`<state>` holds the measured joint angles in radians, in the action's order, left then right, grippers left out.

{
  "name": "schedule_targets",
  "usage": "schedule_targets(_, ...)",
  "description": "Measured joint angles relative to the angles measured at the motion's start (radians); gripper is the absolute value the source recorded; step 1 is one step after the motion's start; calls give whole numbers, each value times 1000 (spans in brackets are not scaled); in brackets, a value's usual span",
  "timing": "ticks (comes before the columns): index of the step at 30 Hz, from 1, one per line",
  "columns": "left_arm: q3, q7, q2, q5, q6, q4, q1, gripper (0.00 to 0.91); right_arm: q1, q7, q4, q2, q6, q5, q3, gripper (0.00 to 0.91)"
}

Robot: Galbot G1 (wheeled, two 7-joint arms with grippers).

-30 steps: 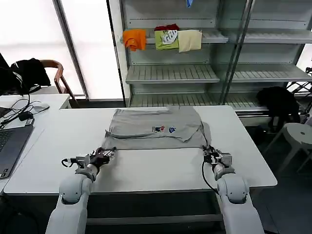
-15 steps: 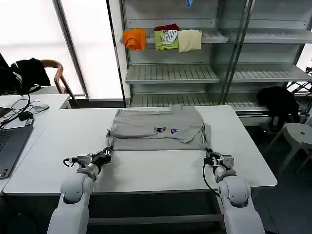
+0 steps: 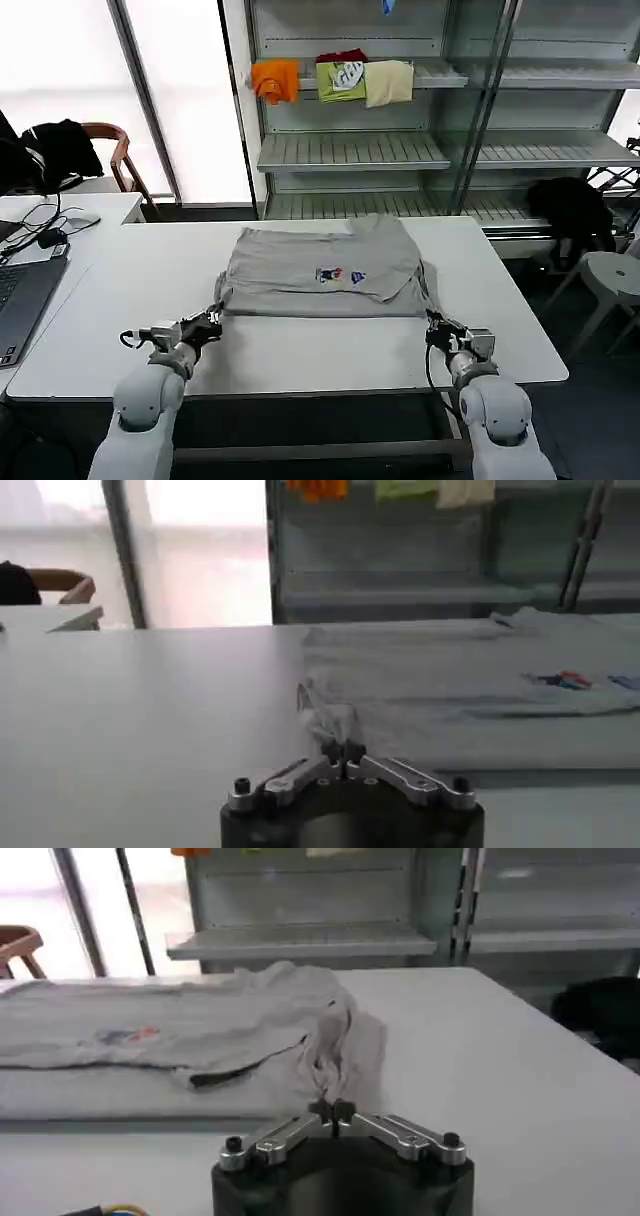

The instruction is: Fold and organize the clothes.

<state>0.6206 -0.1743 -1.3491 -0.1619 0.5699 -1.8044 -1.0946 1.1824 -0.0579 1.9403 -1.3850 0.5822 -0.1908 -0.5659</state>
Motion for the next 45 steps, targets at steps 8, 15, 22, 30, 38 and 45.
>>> schedule_targets(8, 60, 0, 24, -64, 3, -178, -183, 0, 139, 4, 134, 17, 0, -2, -2, 0)
schedule_targets(15, 100, 26, 20, -114, 5, -303, -342, 0, 247, 6, 212, 23, -1, 8, 10, 0)
schedule_targets(22, 122, 54, 27, -131, 6, -382, -437, 10, 310, 2, 258, 24, -1, 26, 23, 0)
schedule_targets(30, 123, 91, 21, -123, 7, -422, -495, 907, 342, 0, 274, 23, -3, 52, 35, 907)
schedule_targets(38, 143, 103, 13, -106, 5, -425, -494, 907, 343, 27, 306, 13, -4, 90, 10, 907)
schedule_targets(45, 191, 86, 25, -102, -9, -399, -447, 907, 304, 25, 312, 21, -2, 106, -26, 907)
